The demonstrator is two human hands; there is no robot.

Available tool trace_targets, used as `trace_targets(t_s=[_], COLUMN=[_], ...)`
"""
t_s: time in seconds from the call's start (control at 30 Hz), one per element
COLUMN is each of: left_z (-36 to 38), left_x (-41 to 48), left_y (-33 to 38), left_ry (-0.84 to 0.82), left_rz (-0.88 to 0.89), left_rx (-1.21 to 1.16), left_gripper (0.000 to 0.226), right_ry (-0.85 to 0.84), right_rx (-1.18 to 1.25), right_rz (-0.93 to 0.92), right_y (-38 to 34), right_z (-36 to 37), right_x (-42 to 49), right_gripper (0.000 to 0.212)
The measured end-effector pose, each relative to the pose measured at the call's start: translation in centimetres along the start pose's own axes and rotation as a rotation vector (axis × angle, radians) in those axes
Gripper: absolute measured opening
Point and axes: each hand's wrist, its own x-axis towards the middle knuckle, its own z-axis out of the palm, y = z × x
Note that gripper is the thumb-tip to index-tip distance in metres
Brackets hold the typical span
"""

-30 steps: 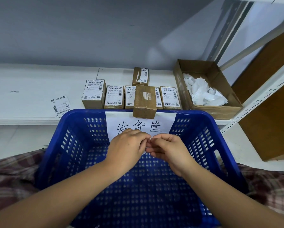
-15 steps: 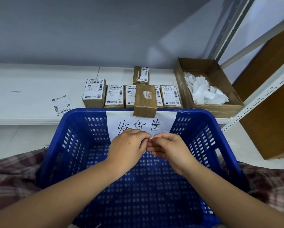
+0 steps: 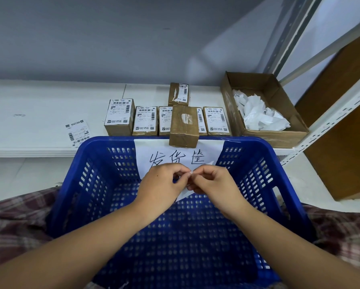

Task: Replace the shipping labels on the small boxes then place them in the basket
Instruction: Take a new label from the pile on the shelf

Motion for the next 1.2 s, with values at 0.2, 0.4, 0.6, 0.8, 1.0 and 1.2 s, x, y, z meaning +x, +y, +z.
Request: trace_targets(t_s=[0.2,0.4,0.6,0.8,1.0,1.2], left_z=[0.0,-0.2,-1.1,-2.4,-3.7,-5.2], left_x=[0.0,0.7,1.5,2.3,3.1,3.7], left_y=[0.0,0.1,0.3,0.3,-0.3,-0.8], left_ry=[-0.015,-0.017,0.054,0.094,0.182,0.276], left_rz=[-0.056,-0.301,-0.632,-0.717,-0.724,-0.689], left_rx=[-0.034,-0.256,-0.685,-1.038,-1.191,-1.290], left_gripper=[0.015,0.019,0.020,0.014,0.015,0.015], right_ry=[0.044,0.052,0.147,0.267,0.376,0.477], right_rx=[-0.096,-0.062,-0.019,0.079,0.315,0.381], right_rz=[-0.020,0.012,0.073,0.248,0.446,0.474], right_y=[0.3,0.2,0.3,0.7,1.2,2.0], right_z=[0.1,0.0,-0.5,-1.4,-2.4,-3.8], right_x=[0.1,0.2,0.8,1.6,2.4,3.2], right_gripper=[0.018,0.029,0.030,0.029,0.027,0.025])
